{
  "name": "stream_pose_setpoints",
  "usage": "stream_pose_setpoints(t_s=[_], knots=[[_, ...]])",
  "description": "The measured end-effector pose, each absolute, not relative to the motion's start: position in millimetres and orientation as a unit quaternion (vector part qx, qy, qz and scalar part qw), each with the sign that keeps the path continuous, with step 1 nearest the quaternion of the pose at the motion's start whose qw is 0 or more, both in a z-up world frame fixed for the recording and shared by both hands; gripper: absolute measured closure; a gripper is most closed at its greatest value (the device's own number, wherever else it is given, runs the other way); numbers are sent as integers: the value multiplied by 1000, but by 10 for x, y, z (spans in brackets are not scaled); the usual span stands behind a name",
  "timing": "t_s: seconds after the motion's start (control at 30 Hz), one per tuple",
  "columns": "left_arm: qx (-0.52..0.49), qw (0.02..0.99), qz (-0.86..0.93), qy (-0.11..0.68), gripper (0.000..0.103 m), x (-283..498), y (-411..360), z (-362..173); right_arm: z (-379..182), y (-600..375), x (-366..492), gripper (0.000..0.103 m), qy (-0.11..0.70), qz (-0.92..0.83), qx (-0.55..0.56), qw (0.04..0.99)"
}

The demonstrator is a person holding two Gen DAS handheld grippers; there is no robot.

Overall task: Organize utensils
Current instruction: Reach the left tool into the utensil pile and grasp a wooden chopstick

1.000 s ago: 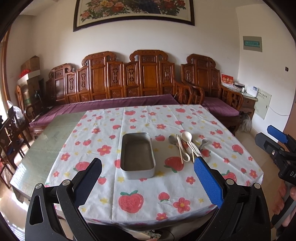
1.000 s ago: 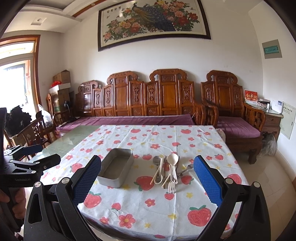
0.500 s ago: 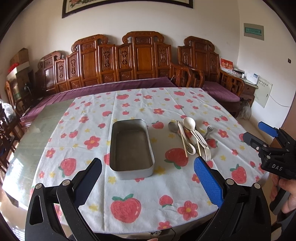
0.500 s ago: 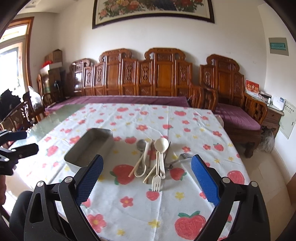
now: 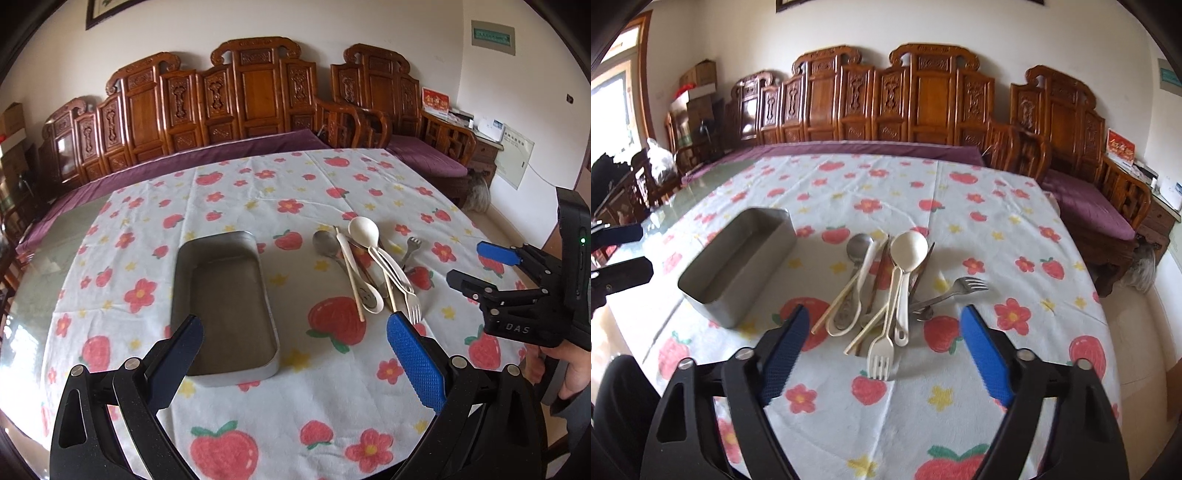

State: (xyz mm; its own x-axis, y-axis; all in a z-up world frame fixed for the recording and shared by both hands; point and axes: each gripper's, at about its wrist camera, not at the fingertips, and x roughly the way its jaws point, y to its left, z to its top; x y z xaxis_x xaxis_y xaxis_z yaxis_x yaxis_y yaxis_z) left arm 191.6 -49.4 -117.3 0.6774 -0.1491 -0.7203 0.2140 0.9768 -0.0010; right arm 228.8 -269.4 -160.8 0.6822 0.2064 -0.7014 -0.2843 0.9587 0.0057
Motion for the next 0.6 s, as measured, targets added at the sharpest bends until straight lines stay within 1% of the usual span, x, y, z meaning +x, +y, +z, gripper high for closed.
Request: stream_pose_setpoints(t_s=[0.03,0.13,0.2,0.23,0.3,0.33,0.43,0.6], knots=[[43,914,-104,391,7,1949,-534,-1197,-1638,-2718,2312,20,379,132,-52,914],[43,906,-125,403,12,2101,-690,-1301,-1713,-2818,2327,21,388,129,-47,912],[37,897,-140,417,20,2220,-781,-1396,-1768,-2862,2329,23,394,127,-44,909],[35,893,-145,424,21,2274,-828,-1446,-1809,-2880,2335,24,398,128,-45,907],[24,883,-164,440,30,2380,-919,-1561,-1854,-2904,2328,28,400,136,-45,905],[18,877,-176,446,31,2413,-958,-1613,-1875,-2916,2315,29,401,138,-48,904],[5,866,-189,462,41,2527,-1072,-1793,-1910,-2935,2306,31,403,136,-50,904],[8,853,-181,489,63,2750,-1180,-2105,-1980,-2970,2331,33,409,134,-46,901]])
